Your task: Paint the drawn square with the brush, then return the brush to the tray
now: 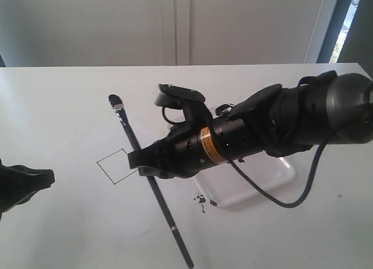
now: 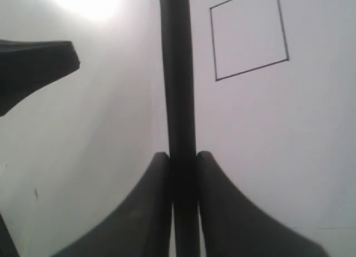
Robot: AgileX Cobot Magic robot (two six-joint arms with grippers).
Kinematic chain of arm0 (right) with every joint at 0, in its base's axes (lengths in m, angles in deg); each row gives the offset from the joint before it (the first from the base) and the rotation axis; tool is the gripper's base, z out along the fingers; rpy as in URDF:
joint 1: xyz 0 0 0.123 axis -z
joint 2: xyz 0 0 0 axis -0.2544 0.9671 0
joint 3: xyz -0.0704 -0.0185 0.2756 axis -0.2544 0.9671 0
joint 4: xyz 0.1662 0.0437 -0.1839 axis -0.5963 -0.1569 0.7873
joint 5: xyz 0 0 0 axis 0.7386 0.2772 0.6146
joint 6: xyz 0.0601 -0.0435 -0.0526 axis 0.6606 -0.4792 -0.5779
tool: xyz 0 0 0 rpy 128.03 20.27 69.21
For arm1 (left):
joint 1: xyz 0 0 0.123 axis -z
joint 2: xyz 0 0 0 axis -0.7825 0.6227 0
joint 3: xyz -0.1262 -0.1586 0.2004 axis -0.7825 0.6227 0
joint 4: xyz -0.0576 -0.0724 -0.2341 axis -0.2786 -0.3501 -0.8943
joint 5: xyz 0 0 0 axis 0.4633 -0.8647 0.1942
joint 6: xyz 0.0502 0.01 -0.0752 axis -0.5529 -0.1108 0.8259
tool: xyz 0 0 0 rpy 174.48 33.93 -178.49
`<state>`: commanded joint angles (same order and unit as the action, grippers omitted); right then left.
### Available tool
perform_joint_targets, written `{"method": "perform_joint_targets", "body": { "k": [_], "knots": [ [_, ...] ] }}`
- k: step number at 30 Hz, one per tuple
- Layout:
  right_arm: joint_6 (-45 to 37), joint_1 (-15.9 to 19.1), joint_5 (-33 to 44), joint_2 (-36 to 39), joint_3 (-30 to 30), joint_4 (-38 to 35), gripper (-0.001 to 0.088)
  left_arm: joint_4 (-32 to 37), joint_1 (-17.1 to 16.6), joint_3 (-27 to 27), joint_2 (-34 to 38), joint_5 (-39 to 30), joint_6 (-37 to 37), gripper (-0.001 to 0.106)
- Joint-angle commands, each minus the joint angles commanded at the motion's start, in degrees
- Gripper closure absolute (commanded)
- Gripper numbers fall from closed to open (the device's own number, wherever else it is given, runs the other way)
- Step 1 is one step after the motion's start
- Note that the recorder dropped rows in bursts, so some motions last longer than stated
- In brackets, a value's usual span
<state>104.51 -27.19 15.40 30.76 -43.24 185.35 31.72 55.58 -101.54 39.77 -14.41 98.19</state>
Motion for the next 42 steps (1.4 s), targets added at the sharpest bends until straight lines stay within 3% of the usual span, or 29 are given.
{"method": "perform_joint_targets", "body": {
  "k": [8,18,31,34,37,40,42],
  "knots": [
    [0.00,6.58,5.73,-1.55,9.31,0.00,0.0868,0.49,0.00,0.00,0.00,1.21,-1.31,0.105],
    [-0.11,7.16,14.62,-1.55,15.64,0.00,0.0868,2.09,0.00,0.00,0.00,4.06,-1.45,0.105],
    [-1.89,7.16,16.33,-3.62,17.04,0.00,0.0861,3.10,0.00,0.00,0.00,4.20,-1.22,0.105],
    [-1.89,7.16,16.72,-5.64,17.04,0.00,0.0775,3.10,0.00,0.00,0.00,4.32,-1.22,0.105],
    [-2.31,7.16,17.17,-8.09,17.04,0.00,0.0578,3.10,0.00,0.00,0.00,4.32,-1.22,0.105],
    [-2.32,7.16,17.17,-9.46,17.04,0.00,0.0295,3.10,0.00,0.00,0.00,4.32,-1.22,0.105],
    [-2.33,7.16,17.17,-9.46,17.04,0.00,0.0219,3.10,0.00,0.00,0.00,4.32,-1.22,0.105]
  ]
}}
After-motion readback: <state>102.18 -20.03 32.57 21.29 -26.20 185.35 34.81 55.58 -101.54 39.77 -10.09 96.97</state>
